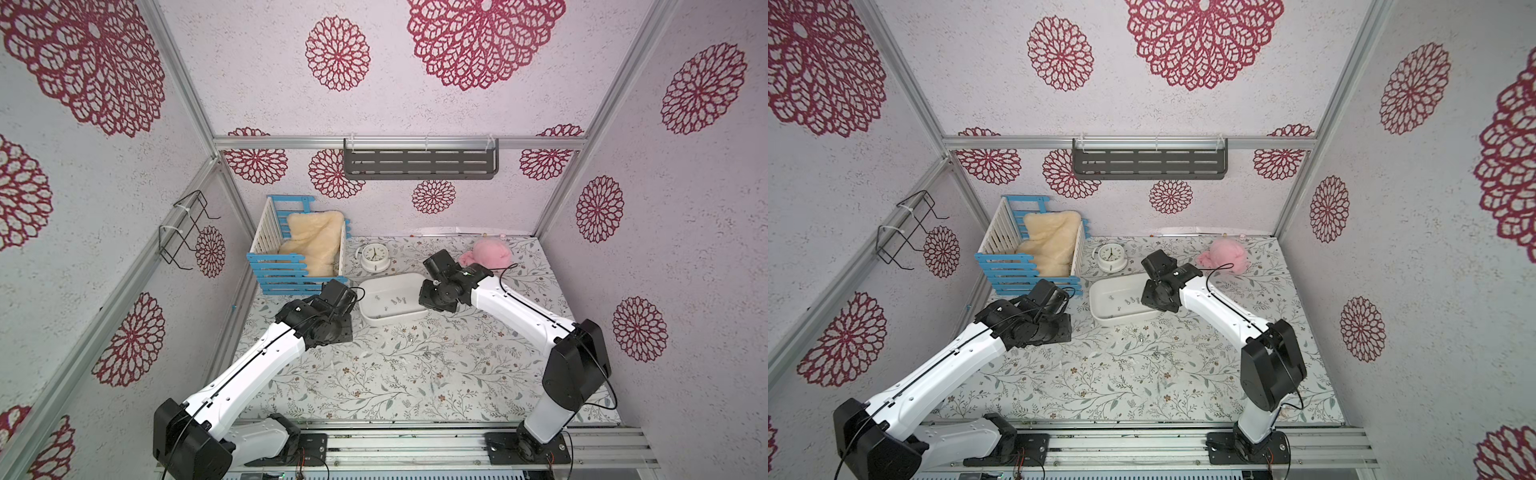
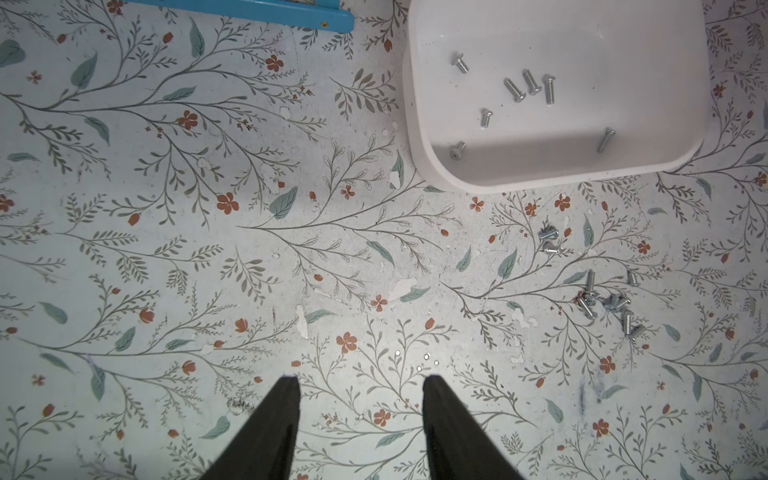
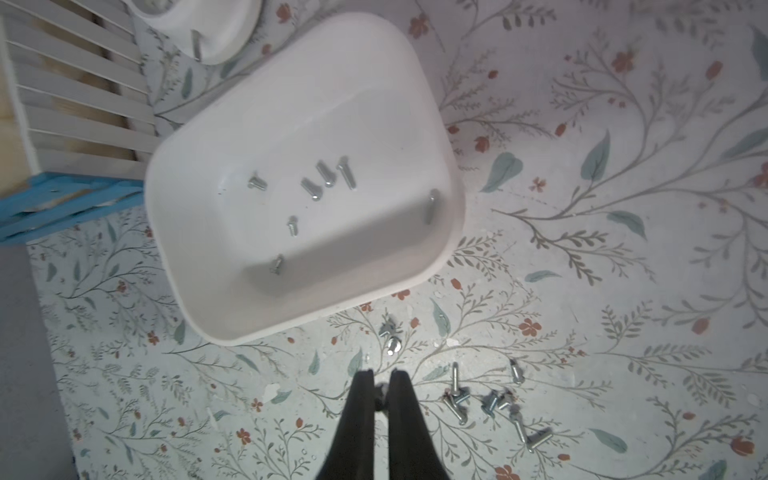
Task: Put the screws on the desktop into the storage box
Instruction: Place the screw in the storage box.
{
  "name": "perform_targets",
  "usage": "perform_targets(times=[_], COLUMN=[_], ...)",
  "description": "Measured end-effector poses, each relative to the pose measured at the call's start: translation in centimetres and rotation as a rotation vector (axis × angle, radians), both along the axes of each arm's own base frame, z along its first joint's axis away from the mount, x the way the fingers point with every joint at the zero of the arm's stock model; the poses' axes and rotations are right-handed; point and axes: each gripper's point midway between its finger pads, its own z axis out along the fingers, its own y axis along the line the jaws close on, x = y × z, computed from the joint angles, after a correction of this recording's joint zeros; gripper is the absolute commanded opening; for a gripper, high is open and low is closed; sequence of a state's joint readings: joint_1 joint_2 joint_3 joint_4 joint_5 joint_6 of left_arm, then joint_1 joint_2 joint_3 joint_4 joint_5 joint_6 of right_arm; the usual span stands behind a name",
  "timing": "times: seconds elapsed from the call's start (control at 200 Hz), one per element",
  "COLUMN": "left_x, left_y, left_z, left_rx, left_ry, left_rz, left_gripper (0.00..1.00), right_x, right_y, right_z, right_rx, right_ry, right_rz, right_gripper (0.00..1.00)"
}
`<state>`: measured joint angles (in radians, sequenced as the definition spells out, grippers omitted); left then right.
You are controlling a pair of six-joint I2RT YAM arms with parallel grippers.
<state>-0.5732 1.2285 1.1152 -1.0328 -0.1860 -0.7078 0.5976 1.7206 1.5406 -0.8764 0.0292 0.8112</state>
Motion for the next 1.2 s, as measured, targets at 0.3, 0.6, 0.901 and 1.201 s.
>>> perform_targets(times=[0.3,0.6,0.901,1.201], left_x=[-0.6,-1.4,-1.7,-1.7], left_y=[0.4,1.0,1.2,1.2], left_z=[0.8,1.0,0.5,0.4], left_rx=[-0.02,-0.039,-0.034,-0.033], left_ry=[-0.034,-0.052,-0.043,-0.04], left_rz=[0.006,0.019,0.022,0.022], left_gripper=[0.53,0.54,0.54,0.54], right_x=[4.8,10.5,10.7,10.2], right_y=[4.1,8.1,9.1,9.2], right_z=[1.9,-3.1,-10.5,-13.0], right_rx=[0.022,-0.026,-0.073,-0.08], right_ry=[-0.055,-0.006,0.124,0.179], right_rz=[0.036,0.065,0.085,0.094], right_gripper=[0.0,0.0,0.0,0.06])
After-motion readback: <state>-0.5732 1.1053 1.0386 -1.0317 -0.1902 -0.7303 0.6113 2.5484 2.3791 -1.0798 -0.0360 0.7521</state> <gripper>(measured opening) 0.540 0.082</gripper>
